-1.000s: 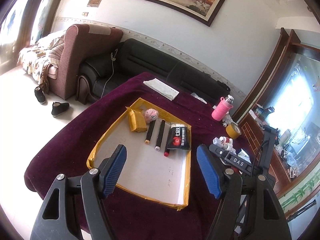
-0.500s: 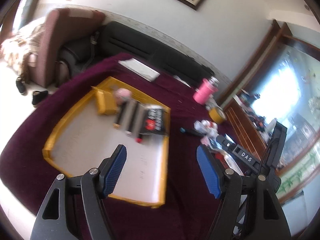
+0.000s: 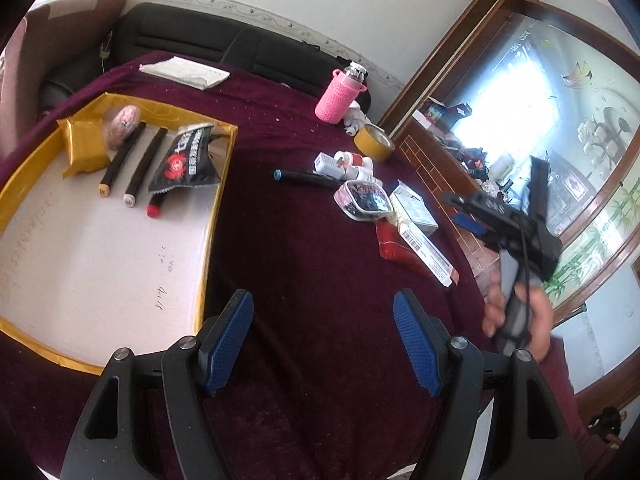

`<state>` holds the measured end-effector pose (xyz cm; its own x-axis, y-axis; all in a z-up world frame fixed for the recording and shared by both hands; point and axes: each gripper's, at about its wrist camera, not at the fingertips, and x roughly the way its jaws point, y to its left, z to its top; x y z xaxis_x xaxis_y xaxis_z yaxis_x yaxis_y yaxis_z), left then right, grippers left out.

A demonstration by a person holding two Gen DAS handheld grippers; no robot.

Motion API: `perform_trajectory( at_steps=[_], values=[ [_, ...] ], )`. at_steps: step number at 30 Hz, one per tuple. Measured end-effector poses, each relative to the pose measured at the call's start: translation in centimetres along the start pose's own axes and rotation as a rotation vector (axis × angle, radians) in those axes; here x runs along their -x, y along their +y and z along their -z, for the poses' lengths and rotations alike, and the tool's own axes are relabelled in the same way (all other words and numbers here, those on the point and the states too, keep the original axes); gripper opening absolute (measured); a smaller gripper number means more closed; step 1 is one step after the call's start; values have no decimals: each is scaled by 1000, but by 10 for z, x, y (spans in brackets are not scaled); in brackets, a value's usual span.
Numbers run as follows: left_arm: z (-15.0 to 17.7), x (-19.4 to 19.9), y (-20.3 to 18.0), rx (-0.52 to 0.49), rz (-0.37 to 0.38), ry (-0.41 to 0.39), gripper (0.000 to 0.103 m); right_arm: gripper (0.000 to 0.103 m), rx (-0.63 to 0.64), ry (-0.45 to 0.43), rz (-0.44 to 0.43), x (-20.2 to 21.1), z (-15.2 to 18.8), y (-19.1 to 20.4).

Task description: Organize objects

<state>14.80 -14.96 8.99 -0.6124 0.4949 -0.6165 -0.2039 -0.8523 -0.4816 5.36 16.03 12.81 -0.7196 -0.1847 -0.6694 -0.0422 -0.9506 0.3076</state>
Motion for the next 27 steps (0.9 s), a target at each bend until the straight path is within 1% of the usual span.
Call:
perform_trajectory(
  at_steps=[2, 3, 6, 8, 10, 11, 12, 13, 14, 17, 18, 19, 20, 21, 22, 24, 26, 27],
  values=[
    [-3, 4, 1, 5, -10, -11, 67, 57, 13, 62, -47, -25, -20, 9],
    [-3, 7, 1, 10, -13, -15, 67, 57, 12, 107, -48, -46, -33, 14],
    [-2, 14, 2, 10, -30, -29, 67, 57, 11, 198, 6, -99, -55, 23],
    [0, 21, 4, 8, -51, -41, 67, 57, 17, 250, 33, -128, -60, 24],
    [-1, 24, 7, 7, -69, -44, 67, 56, 21, 283, 79, -153, -62, 23],
    [-1, 26, 10, 8, -78, -49, 67, 57, 24, 311, 81, -162, -60, 23],
    [-2, 25, 13, 9, -80, -54, 67, 58, 34, 354, 71, -171, -56, 25],
    [-3, 25, 15, 12, -78, -57, 67, 59, 46, 376, 54, -172, -53, 29],
    [-3, 25, 17, 16, -74, -57, 67, 59, 61, 390, 23, -170, -49, 33],
    [-5, 16, 23, 30, -51, -38, 67, 59, 105, 504, -209, -154, -26, 52],
    [-5, 13, 24, 33, -46, -32, 67, 59, 146, 561, -287, -146, -14, 62],
    [-5, 10, 25, 34, -43, -28, 67, 58, 200, 589, -339, -133, -1, 70],
    [-5, 7, 25, 33, -38, -19, 67, 58, 236, 575, -354, -120, 6, 74],
    [-4, 3, 24, 30, -36, -11, 67, 58, 256, 531, -349, -102, 14, 74],
    [-4, 0, 23, 26, -33, -4, 67, 58, 250, 496, -341, -91, 18, 71],
    [-3, -7, 16, -3, -27, 11, 67, 58, 199, 390, -326, -65, 24, 58],
    [-2, -11, 4, -75, -23, 25, 67, 59, 147, 277, -300, -44, 31, 44],
    [-2, -16, -9, -149, -27, 40, 67, 59, 142, 203, -261, -31, 38, 37]
  ],
)
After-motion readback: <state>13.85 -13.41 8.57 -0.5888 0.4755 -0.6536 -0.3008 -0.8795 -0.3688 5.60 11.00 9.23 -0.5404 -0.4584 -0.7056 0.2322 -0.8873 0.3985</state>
